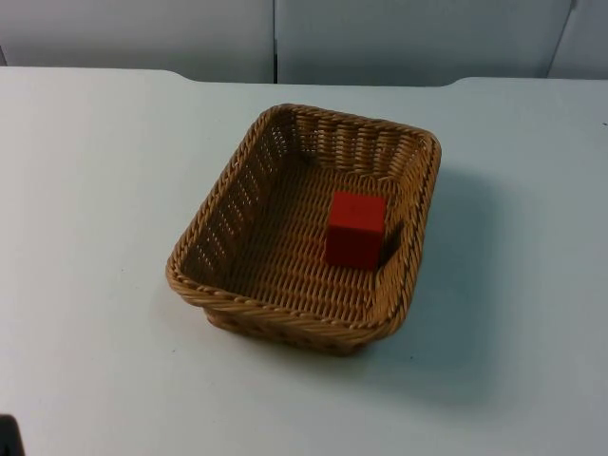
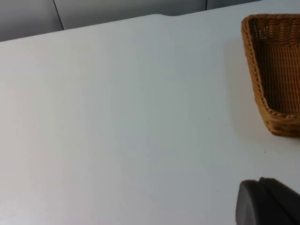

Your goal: Pick up the basket with the left hand and place the cube into the basket with the right hand.

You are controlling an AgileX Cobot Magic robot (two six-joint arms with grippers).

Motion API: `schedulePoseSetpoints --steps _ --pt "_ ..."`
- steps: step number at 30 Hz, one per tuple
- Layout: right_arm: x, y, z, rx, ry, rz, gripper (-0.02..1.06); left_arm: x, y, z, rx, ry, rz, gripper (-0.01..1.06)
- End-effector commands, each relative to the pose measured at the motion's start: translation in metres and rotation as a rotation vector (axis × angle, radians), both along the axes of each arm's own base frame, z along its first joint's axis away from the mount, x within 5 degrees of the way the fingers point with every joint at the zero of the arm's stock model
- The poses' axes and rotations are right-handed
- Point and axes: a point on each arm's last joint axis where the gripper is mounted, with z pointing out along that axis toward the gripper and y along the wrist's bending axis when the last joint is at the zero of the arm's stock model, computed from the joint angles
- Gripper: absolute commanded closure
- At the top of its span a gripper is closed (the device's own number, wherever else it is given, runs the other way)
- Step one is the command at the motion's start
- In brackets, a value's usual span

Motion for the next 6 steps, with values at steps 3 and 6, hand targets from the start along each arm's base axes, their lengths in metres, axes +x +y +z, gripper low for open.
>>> schedulePoseSetpoints --steps 3,6 --pt "0.0004 0.0022 0.0004 -0.032 -0.009 0.039 1.05 -0.0001 -0.0006 0.0003 -0.012 -0.013 0.004 1.05" --pt "0.0005 0.0045 0.0004 -0.002 -0.012 0.051 1.05 -0.0001 -0.0004 0.0003 -0.010 -0.013 0.005 1.05"
